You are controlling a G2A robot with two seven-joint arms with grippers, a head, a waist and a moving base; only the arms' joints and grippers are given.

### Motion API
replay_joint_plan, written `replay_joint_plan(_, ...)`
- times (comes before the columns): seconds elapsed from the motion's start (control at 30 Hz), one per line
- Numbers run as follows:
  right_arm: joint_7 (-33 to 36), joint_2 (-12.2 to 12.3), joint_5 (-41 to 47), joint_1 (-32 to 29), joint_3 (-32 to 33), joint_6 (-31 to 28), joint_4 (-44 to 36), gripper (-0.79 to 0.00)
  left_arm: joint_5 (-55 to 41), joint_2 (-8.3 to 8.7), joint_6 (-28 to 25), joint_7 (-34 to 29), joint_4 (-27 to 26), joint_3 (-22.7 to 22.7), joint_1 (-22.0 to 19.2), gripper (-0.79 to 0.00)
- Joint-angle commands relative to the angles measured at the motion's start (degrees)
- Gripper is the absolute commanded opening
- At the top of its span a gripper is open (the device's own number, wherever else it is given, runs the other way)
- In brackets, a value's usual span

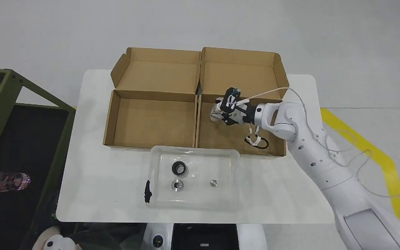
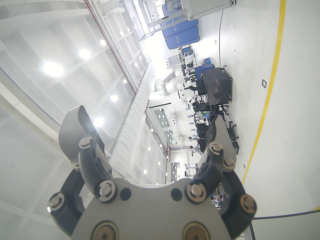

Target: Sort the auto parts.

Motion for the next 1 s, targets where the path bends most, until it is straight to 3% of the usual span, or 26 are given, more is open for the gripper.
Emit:
replay_joint_plan(0.0,-0.3,-0.3,-0.3,0.6,-0.6,0.3,1.3,-0.785,0.0,0.00,0.0,0.0,0.0,0.0,0.0,0.000)
replay_joint_plan(0.23,-1.1,-1.6,-1.1,2.2,-2.9,0.9,4.9,-0.760,0.0,0.00,0.0,0.0,0.0,0.0,0.0,0.000)
replay_joint_plan(0.3,-1.4,-1.8,-1.3,2.6,-3.3,0.9,5.7,-0.696,0.0,0.00,0.0,0.0,0.0,0.0,0.0,0.000)
replay_joint_plan(0.43,-1.8,-2.3,-1.5,3.0,-3.8,1.1,6.6,-0.496,0.0,0.00,0.0,0.0,0.0,0.0,0.0,0.000)
replay_joint_plan(0.7,-2.1,-2.3,-1.7,2.8,-2.9,-0.1,5.0,-0.385,0.0,0.00,0.0,0.0,0.0,0.0,0.0,0.000)
replay_joint_plan(0.8,-2.2,-1.8,-1.6,2.0,-1.4,-1.0,3.2,-0.311,0.0,0.00,0.0,0.0,0.0,0.0,0.0,0.000)
replay_joint_plan(0.97,-1.4,-0.5,-1.7,-0.4,2.1,-2.6,-2.4,-0.256,0.0,0.00,0.0,0.0,0.0,0.0,0.0,0.000)
